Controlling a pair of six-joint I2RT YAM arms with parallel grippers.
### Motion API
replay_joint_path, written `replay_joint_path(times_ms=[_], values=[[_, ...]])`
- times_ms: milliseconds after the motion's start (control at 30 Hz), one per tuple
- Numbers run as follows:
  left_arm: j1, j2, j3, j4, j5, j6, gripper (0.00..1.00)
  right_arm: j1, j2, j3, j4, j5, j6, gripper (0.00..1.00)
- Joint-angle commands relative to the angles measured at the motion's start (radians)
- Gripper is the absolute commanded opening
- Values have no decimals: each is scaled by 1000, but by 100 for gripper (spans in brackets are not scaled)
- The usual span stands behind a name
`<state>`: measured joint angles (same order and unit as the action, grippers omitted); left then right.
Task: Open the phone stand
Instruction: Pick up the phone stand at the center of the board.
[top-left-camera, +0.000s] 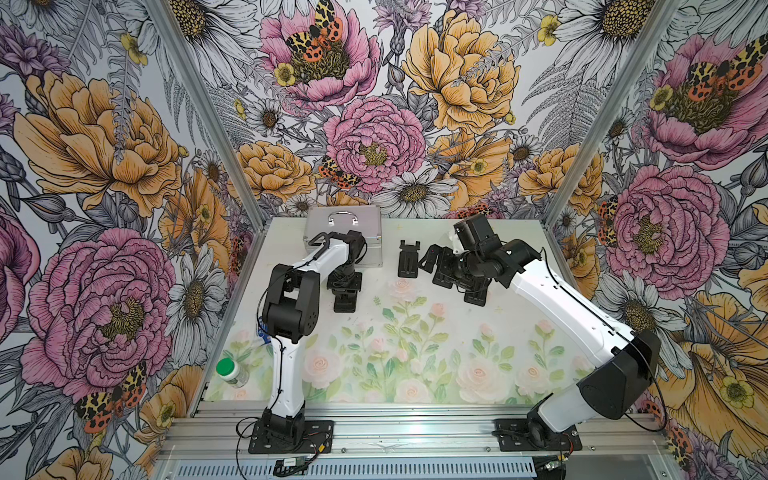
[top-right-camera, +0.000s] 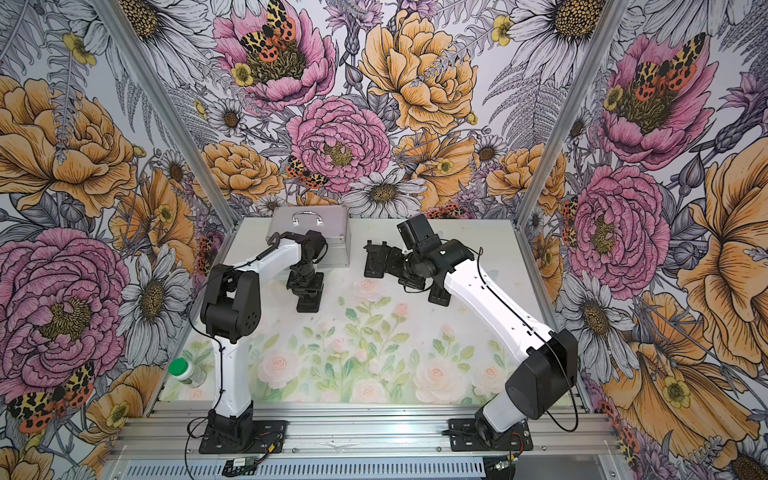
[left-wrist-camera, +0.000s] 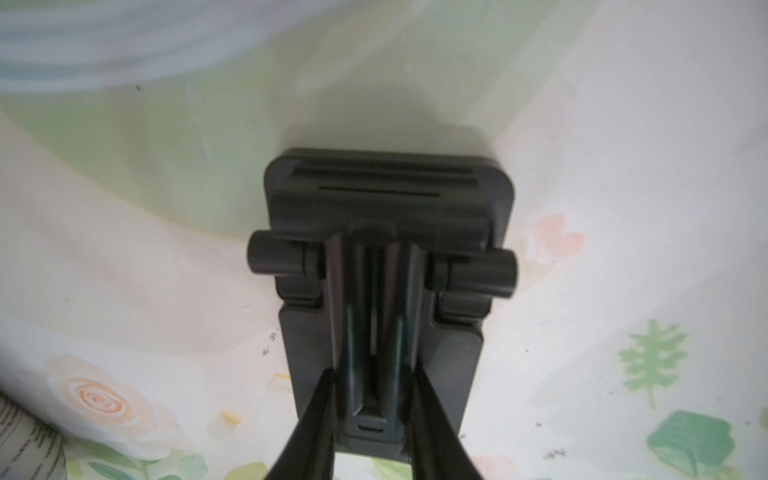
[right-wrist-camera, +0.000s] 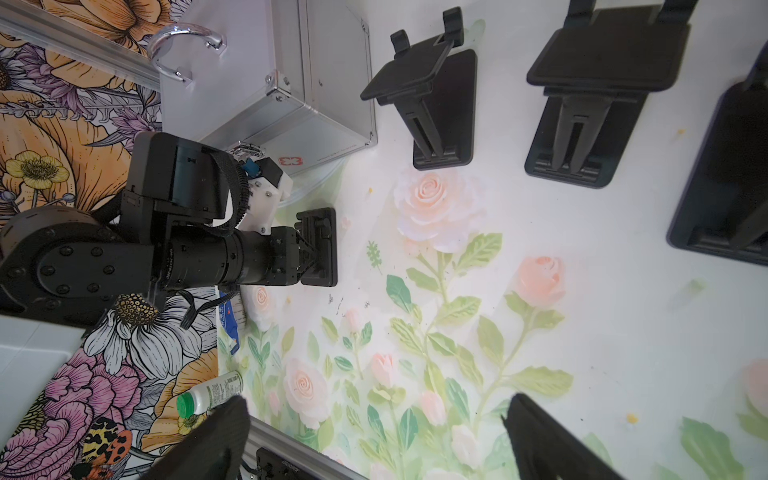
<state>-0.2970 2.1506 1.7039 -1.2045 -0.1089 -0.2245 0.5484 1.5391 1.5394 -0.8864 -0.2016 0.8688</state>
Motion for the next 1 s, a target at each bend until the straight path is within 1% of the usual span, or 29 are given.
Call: replay_joint_path(times_ms=[0, 133, 233, 433, 533, 633, 733, 800, 833, 967], values=[[-3, 25, 3, 19, -6, 16, 0, -8, -33, -7, 0, 22, -26, 99], [-14, -37, -11, 18, 0, 10, 0, -8, -39, -9, 0, 21, -30, 99], [-21, -107, -36, 19, 41, -7, 0, -10, -43, -16, -1, 21, -38, 99], [-69, -282, -118, 35, 168, -34, 0, -41, -67, -55, 4, -30, -58, 99], [-93, -411, -187, 69, 262, -66, 0, -70, -110, -132, 64, -109, -41, 99], [-93, -543, -276, 127, 393, -120, 0, -108, -185, -273, 192, -212, 19, 99], [-71, -692, -392, 232, 556, -190, 0, -129, -272, -422, 364, -315, 110, 99], [-43, -795, -488, 336, 686, -256, 0, -130, -334, -545, 543, -386, 206, 99], [-34, -839, -524, 376, 727, -282, 0, -129, -367, -598, 598, -401, 266, 99], [-9, -984, -664, 549, 887, -399, 0, -112, -488, -815, 937, -445, 479, 99]])
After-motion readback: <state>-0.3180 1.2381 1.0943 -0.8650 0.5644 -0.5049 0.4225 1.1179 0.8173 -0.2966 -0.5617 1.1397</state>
